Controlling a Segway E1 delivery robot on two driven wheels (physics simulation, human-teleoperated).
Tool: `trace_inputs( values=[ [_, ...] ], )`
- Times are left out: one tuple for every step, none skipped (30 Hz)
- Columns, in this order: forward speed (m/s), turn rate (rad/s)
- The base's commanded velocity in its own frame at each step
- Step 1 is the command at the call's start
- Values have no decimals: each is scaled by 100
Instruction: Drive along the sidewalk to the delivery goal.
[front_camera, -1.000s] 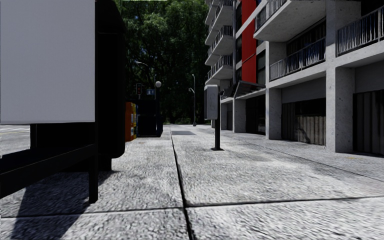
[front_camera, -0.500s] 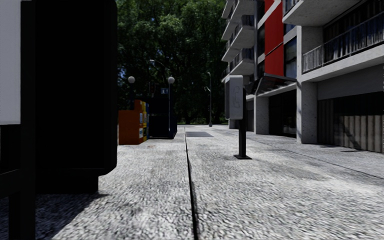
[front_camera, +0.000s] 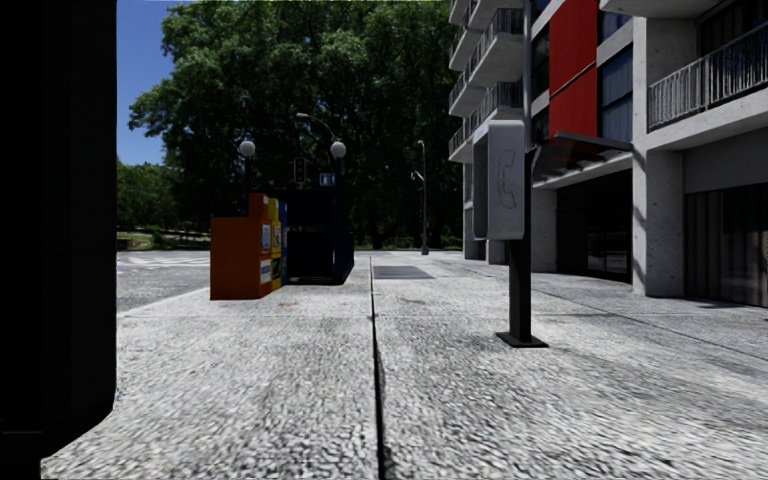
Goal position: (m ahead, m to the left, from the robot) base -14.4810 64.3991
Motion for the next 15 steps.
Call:
trace_inputs(
  values=[
    [200, 0],
    [200, 0],
    [200, 0],
    [200, 0],
    [200, 0],
    [200, 0],
    [200, 0],
    [200, 0],
    [200, 0],
    [200, 0],
    [200, 0],
    [200, 0],
    [200, 0],
    [200, 0],
    [200, 0]
  ],
)
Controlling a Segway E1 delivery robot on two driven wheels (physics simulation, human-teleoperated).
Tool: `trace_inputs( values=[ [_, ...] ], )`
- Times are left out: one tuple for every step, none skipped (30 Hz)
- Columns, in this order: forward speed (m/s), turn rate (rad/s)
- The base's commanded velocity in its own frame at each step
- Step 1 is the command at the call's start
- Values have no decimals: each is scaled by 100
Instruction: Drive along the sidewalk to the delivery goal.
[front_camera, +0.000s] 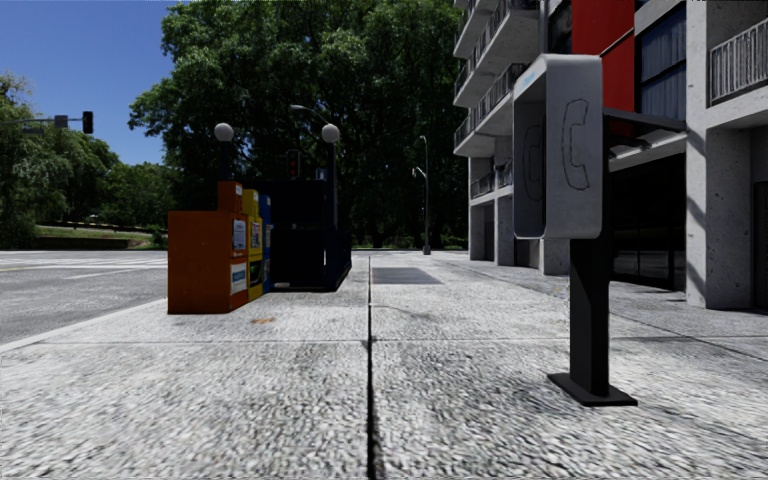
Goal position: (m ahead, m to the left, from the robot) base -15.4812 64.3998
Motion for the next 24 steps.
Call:
trace_inputs(
  values=[
    [200, 0],
    [200, 0],
    [200, 0],
    [200, 0],
    [200, 0],
    [200, 0],
    [200, 0],
    [200, 0],
    [200, 0],
    [200, 0],
    [200, 0],
    [200, 0],
    [200, 0],
    [200, 0],
    [200, 0],
    [200, 0],
    [200, 0],
    [200, 0],
    [200, 0],
    [200, 0],
    [200, 0],
    [200, 0],
    [200, 0],
    [200, 0]
  ],
)
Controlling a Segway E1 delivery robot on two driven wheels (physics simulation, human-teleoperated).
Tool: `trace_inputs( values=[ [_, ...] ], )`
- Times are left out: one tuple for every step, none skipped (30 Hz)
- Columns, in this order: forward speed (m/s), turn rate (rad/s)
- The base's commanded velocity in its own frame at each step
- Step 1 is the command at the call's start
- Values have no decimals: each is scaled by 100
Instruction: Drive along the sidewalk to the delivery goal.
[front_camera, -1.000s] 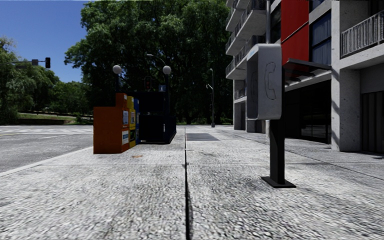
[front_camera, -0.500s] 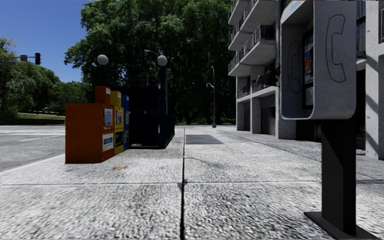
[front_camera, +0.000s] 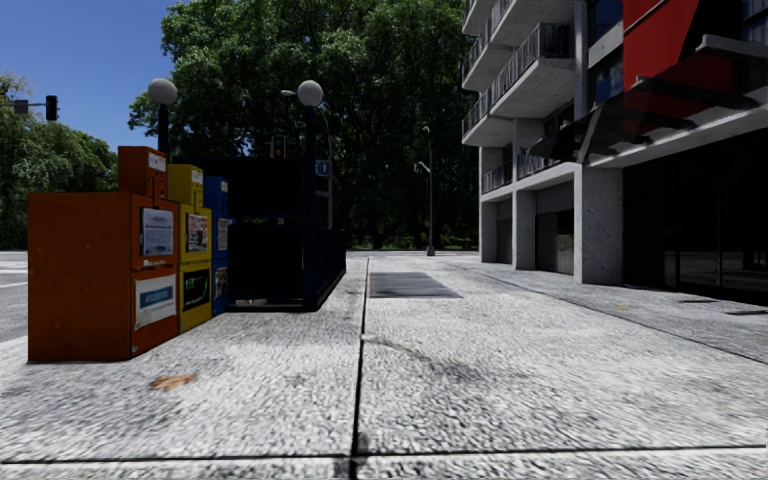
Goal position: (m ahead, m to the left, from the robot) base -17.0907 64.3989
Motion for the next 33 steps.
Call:
trace_inputs(
  values=[
    [200, 0],
    [200, 0],
    [200, 0],
    [200, 0],
    [200, 0],
    [200, 0],
    [200, 0],
    [200, 0],
    [200, 0],
    [200, 0],
    [200, 0],
    [200, 0],
    [200, 0],
    [200, 0],
    [200, 0],
    [200, 0],
    [200, 0],
    [200, 0],
    [200, 0],
    [200, 0],
    [200, 0],
    [200, 0],
    [200, 0],
    [200, 0],
    [200, 0],
    [200, 0],
    [200, 0],
    [200, 0],
    [200, 0],
    [200, 0],
    [200, 0],
    [200, 0],
    [200, 0]
  ],
)
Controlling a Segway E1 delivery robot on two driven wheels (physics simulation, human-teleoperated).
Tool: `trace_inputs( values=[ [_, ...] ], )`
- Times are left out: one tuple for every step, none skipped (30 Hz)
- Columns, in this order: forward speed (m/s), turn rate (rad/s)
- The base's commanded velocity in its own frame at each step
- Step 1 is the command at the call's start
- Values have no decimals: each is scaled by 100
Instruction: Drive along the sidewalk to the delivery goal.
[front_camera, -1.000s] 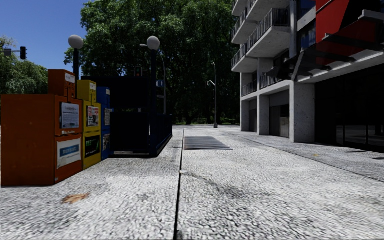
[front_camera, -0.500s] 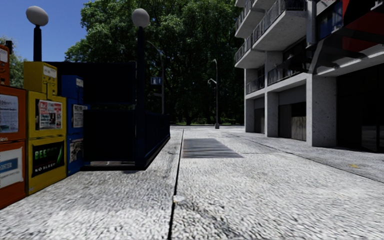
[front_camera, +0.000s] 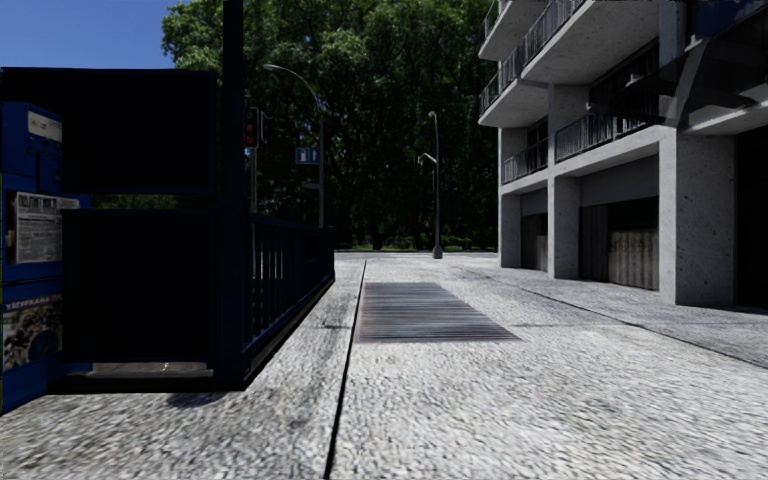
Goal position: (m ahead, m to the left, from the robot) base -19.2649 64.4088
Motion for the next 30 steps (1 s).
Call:
trace_inputs(
  values=[
    [200, 0],
    [200, 0],
    [200, 0],
    [200, 0],
    [200, 0],
    [200, 0],
    [200, 0],
    [200, 0],
    [200, 0],
    [200, 0],
    [200, 0],
    [200, 0],
    [200, 0],
    [200, 0],
    [200, 0],
    [200, 0],
    [200, 0],
    [200, 0],
    [200, 0],
    [200, 0],
    [200, 0],
    [200, 0],
    [200, 0],
    [200, 0],
    [200, 0],
    [200, 0],
    [200, 0],
    [200, 0],
    [200, 0],
    [200, 0]
  ],
)
